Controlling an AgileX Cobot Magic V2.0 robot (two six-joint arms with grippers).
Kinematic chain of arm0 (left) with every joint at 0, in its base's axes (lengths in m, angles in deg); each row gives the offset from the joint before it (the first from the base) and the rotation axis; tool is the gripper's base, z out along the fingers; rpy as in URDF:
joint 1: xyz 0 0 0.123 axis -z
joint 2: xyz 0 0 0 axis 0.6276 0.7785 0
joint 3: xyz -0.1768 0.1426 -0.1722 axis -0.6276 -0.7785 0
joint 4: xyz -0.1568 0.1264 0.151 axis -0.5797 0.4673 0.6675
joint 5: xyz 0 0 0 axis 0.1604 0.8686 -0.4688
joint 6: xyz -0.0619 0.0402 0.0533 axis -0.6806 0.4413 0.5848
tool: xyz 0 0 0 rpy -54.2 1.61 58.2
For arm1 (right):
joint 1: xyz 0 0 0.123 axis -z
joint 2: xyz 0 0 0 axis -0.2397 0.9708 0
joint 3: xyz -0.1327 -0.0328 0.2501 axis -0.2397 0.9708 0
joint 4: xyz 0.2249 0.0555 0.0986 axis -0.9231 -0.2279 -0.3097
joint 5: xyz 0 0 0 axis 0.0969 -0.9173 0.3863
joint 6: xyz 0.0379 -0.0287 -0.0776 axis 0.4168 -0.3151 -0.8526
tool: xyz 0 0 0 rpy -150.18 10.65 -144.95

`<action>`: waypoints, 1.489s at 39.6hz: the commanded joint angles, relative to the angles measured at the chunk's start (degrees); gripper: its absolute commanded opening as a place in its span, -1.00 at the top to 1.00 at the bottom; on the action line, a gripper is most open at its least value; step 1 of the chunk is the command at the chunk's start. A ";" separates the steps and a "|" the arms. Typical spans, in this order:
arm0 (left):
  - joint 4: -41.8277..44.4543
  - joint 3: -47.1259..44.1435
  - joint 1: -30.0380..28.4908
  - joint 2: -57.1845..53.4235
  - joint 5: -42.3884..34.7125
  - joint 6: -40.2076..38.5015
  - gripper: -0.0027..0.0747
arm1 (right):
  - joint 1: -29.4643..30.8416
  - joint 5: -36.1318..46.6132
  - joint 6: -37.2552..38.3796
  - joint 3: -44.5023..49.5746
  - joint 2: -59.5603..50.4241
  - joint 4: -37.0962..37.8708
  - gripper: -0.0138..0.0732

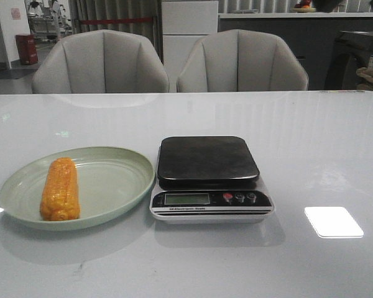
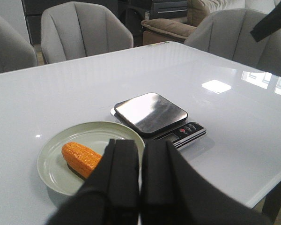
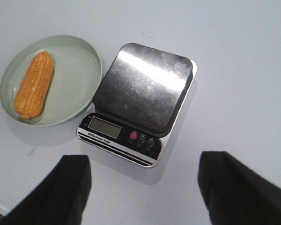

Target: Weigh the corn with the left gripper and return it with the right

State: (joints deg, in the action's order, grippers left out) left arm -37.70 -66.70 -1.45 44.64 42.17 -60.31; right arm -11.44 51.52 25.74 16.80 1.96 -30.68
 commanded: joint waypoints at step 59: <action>0.14 1.36 -0.04 0.23 -4.85 -0.11 0.64 | 0.30 31.01 -5.47 38.36 -49.80 1.76 0.28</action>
State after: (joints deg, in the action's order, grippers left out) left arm -37.70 -66.70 -1.45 44.64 42.17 -60.31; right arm -11.35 78.37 20.88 56.56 -48.35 -29.62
